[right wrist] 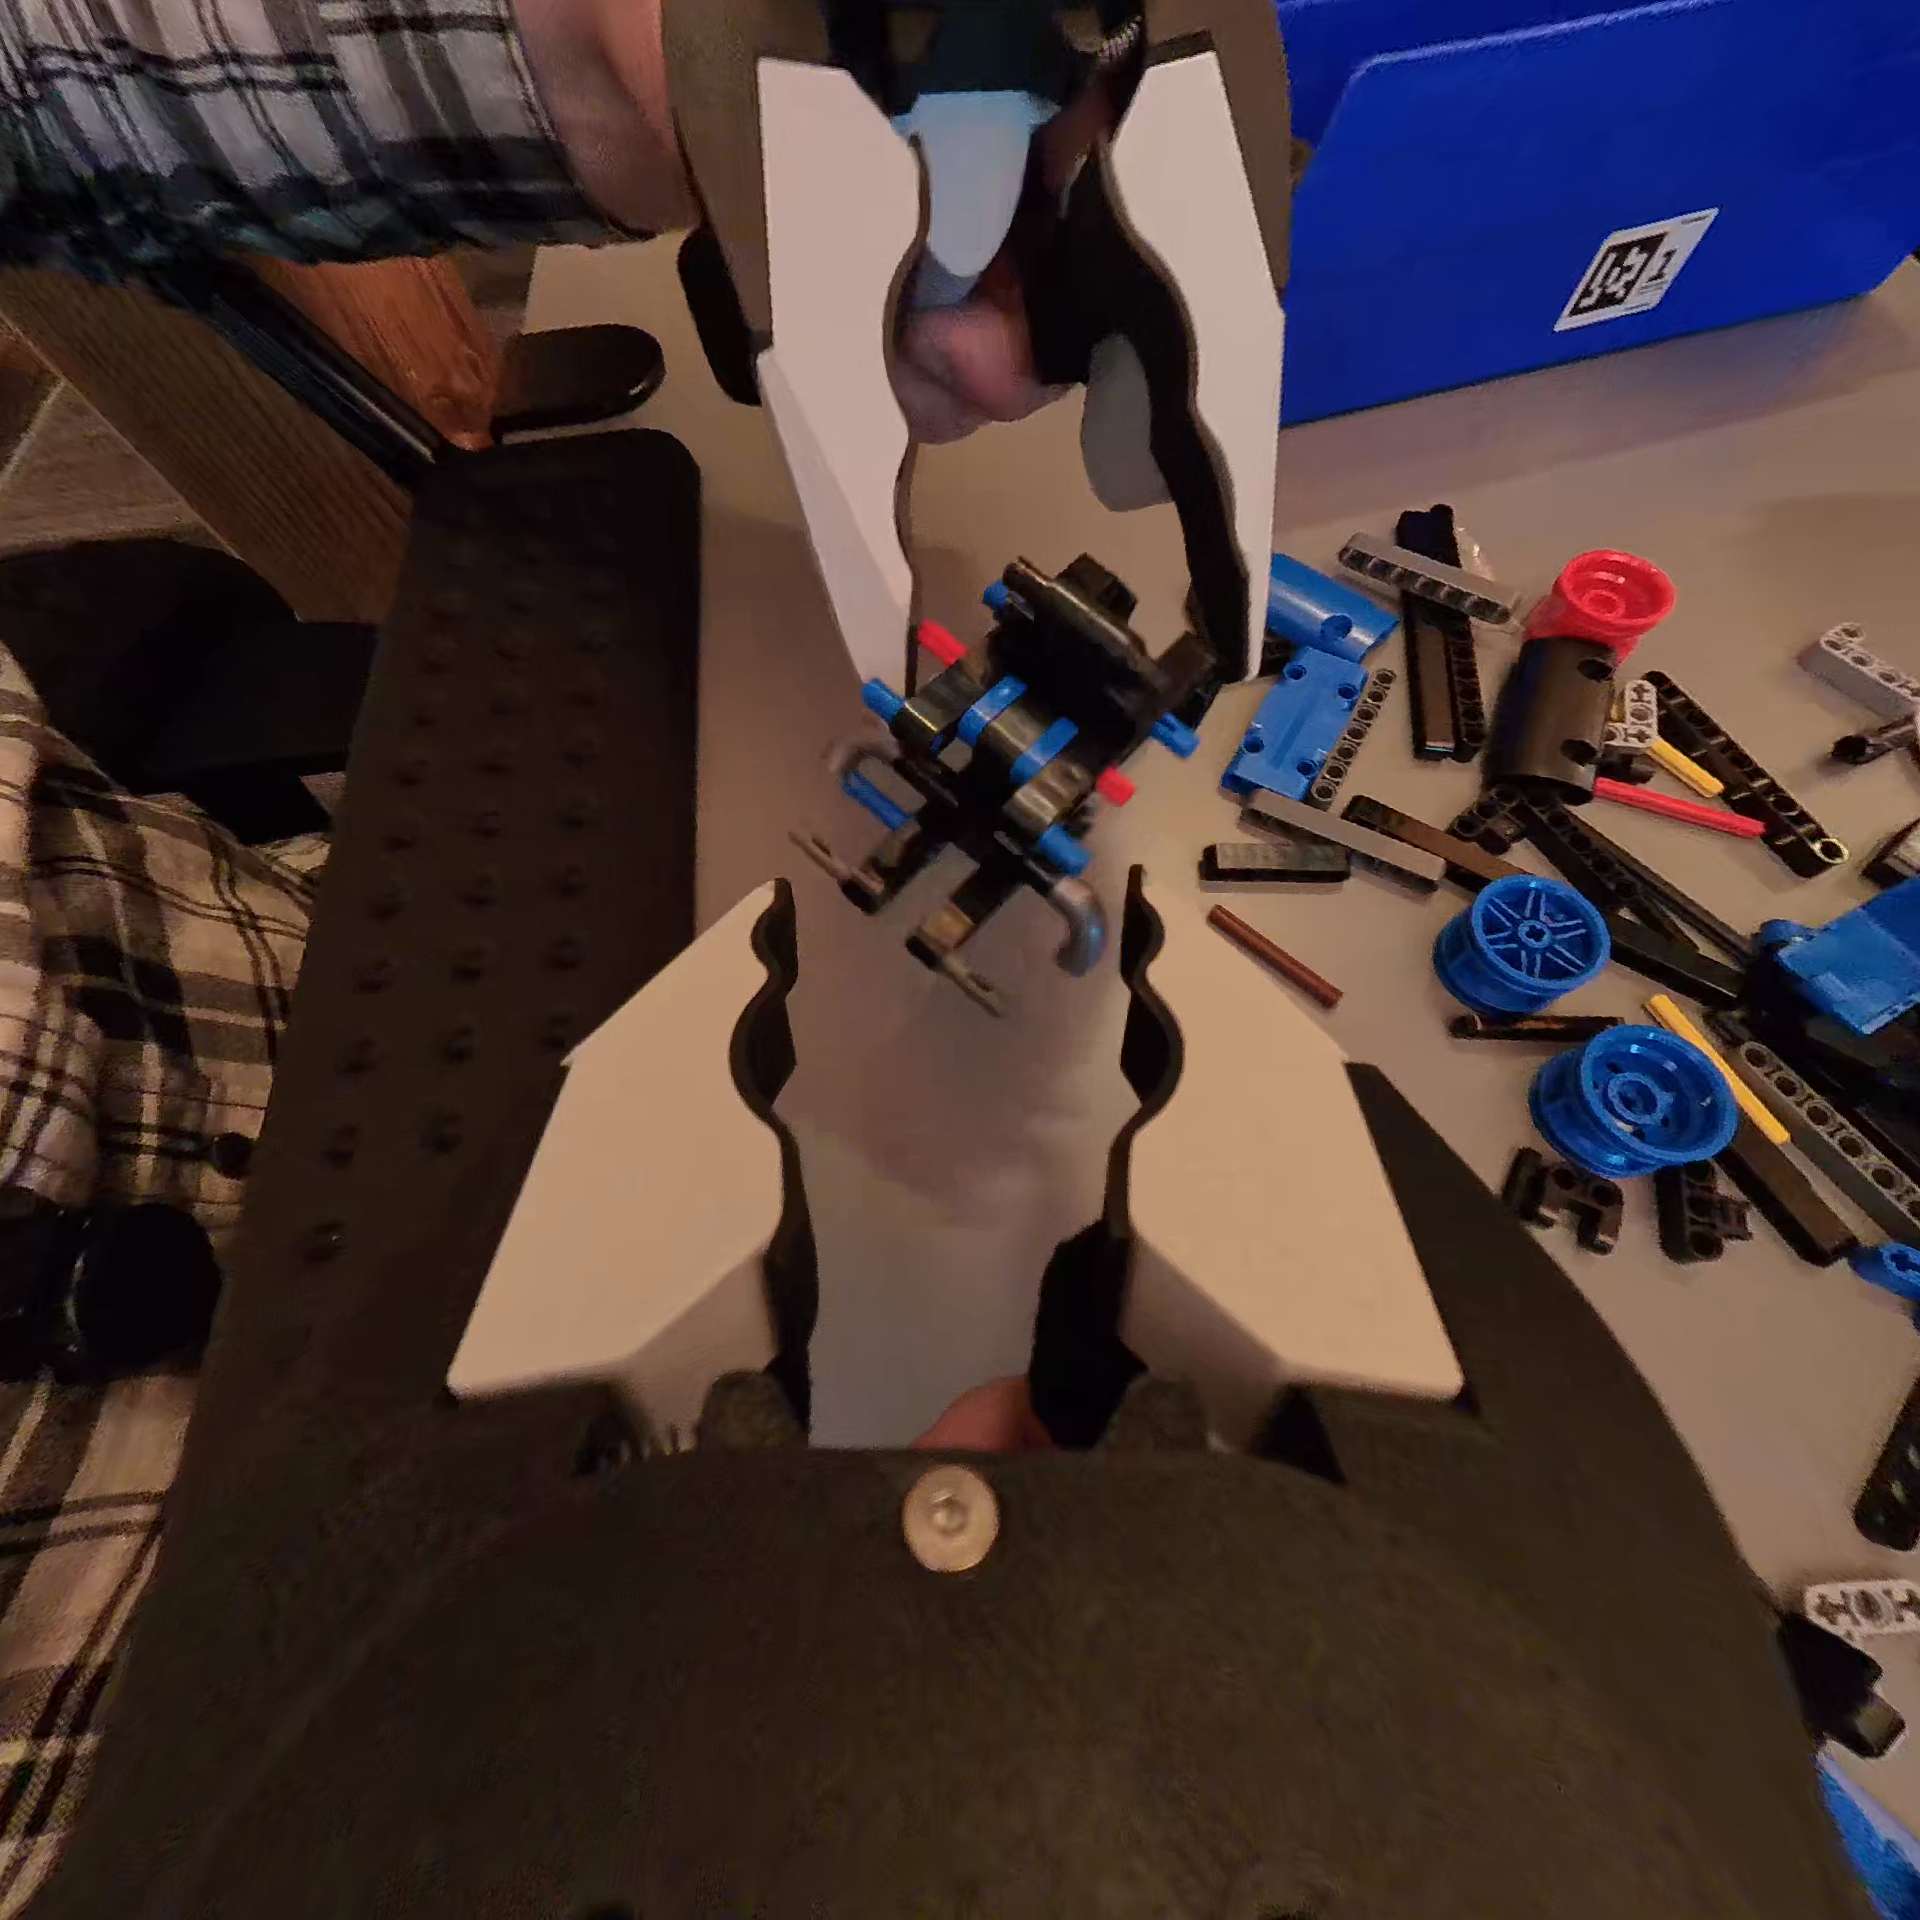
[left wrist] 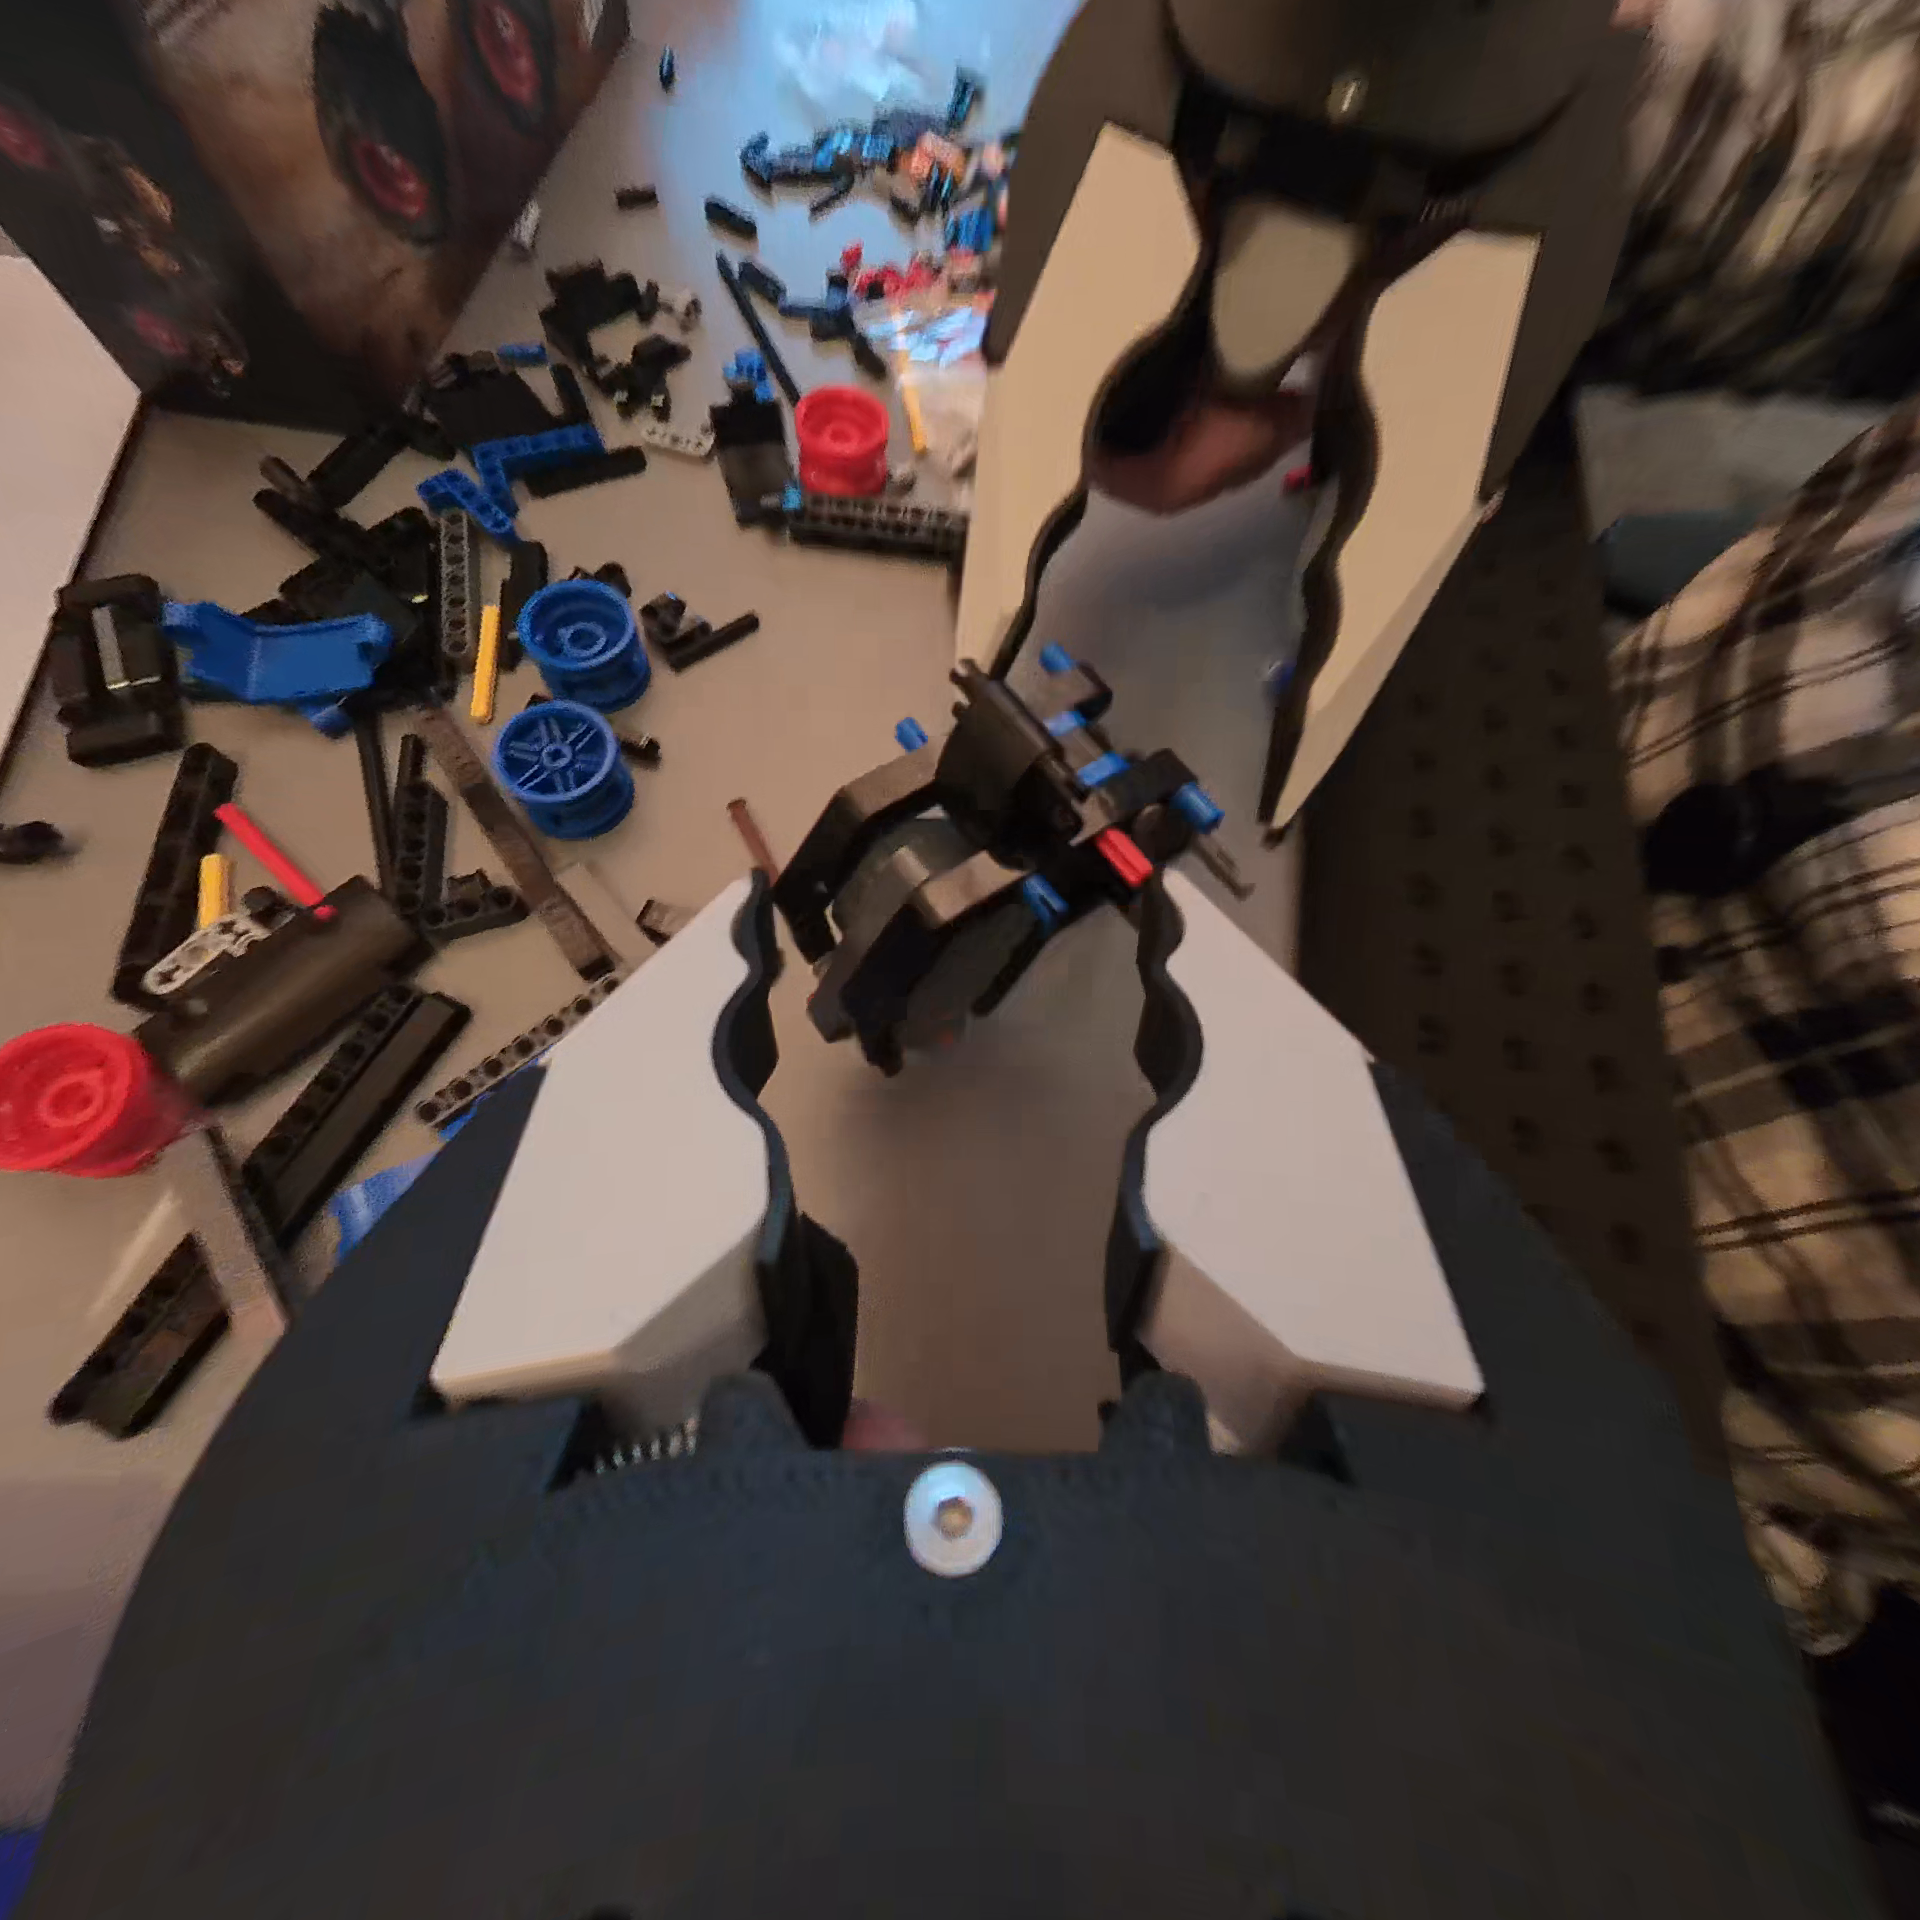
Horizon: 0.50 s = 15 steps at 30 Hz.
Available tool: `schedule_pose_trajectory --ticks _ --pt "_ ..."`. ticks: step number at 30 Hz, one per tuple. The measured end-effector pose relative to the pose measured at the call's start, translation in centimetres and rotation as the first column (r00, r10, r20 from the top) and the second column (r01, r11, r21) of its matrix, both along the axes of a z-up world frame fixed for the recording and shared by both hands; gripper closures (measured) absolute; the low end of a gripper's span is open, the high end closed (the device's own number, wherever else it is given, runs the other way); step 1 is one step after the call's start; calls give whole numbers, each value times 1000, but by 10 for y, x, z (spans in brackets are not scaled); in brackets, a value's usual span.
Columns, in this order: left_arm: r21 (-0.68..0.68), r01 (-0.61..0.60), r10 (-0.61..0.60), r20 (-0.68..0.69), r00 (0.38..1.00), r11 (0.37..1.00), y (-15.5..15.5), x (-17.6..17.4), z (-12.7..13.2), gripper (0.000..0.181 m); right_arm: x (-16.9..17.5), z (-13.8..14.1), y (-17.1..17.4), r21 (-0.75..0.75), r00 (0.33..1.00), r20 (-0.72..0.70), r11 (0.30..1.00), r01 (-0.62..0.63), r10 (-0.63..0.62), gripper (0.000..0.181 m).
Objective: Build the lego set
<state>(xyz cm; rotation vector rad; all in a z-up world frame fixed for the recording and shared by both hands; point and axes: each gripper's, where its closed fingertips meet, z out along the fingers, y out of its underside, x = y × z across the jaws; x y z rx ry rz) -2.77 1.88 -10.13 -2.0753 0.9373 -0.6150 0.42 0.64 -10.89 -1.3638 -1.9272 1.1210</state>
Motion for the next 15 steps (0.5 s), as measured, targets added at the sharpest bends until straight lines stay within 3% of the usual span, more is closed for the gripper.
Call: schedule_pose_trajectory --ticks 6,15 --pt "-85 -63 83 265 961 994 10 -3 21 113 -7 14 3 -49 998 -56 998 34 -36 120" --pt "-133 -150 191 387 902 980 21 -2 30 114 -17 17 15 -26 988 -94 993 117 -119 120"
